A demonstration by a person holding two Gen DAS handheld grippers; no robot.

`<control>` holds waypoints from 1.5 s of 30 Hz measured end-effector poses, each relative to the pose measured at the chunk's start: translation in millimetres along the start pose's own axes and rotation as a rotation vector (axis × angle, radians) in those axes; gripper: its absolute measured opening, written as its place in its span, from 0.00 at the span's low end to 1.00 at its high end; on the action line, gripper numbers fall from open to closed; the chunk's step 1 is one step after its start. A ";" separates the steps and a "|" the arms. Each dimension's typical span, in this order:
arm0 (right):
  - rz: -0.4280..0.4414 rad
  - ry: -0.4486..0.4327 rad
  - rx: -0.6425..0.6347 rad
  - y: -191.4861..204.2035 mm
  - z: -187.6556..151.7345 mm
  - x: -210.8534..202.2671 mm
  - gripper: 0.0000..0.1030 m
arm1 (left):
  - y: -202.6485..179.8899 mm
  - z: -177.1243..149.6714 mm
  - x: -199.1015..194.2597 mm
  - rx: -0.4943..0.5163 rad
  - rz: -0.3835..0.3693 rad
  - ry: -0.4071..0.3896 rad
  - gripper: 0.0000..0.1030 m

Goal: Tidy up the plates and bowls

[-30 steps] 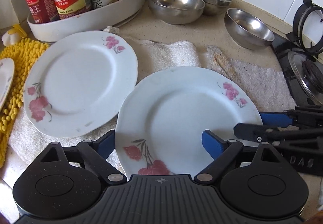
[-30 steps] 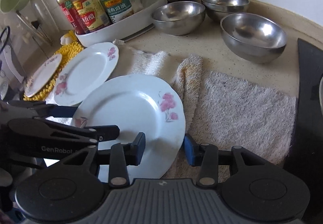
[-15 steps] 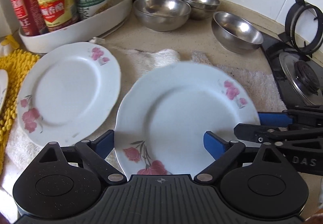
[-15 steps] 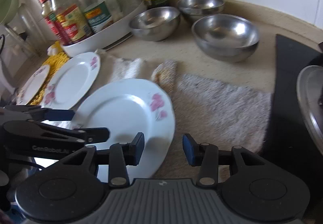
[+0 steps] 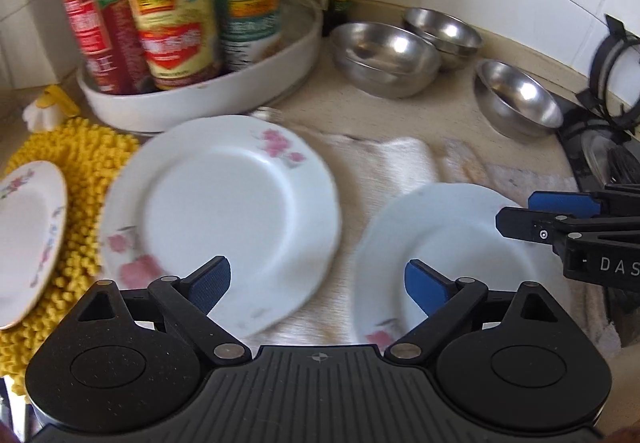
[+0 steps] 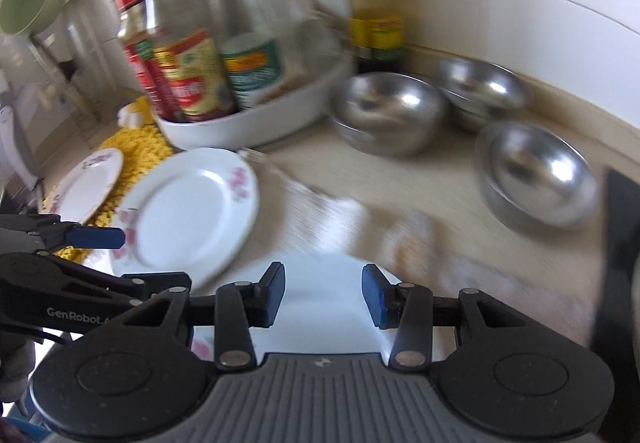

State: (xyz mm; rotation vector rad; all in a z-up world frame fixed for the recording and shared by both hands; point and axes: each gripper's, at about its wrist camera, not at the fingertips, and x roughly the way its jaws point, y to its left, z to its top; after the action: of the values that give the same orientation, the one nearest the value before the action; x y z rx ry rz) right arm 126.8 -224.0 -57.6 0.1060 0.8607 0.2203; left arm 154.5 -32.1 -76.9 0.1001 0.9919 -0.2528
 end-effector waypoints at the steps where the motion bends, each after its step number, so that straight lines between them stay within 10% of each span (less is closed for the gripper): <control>1: 0.010 0.001 -0.016 5.9 5.4 6.5 0.44 | 10.1 0.6 -1.6 -0.016 0.012 -0.002 0.94; 14: 0.091 0.085 -0.117 46.0 42.8 79.1 0.44 | 87.6 2.8 12.0 -0.187 0.111 0.037 0.94; 45: 0.156 0.141 -0.098 51.9 47.2 105.7 0.47 | 85.3 16.5 41.8 -0.121 0.107 0.068 1.00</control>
State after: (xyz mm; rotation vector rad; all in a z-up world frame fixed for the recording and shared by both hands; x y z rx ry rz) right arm 221.6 -148.9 -95.8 0.0667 0.9809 0.4199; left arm 211.4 40.1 -105.6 0.0515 1.0638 -0.0912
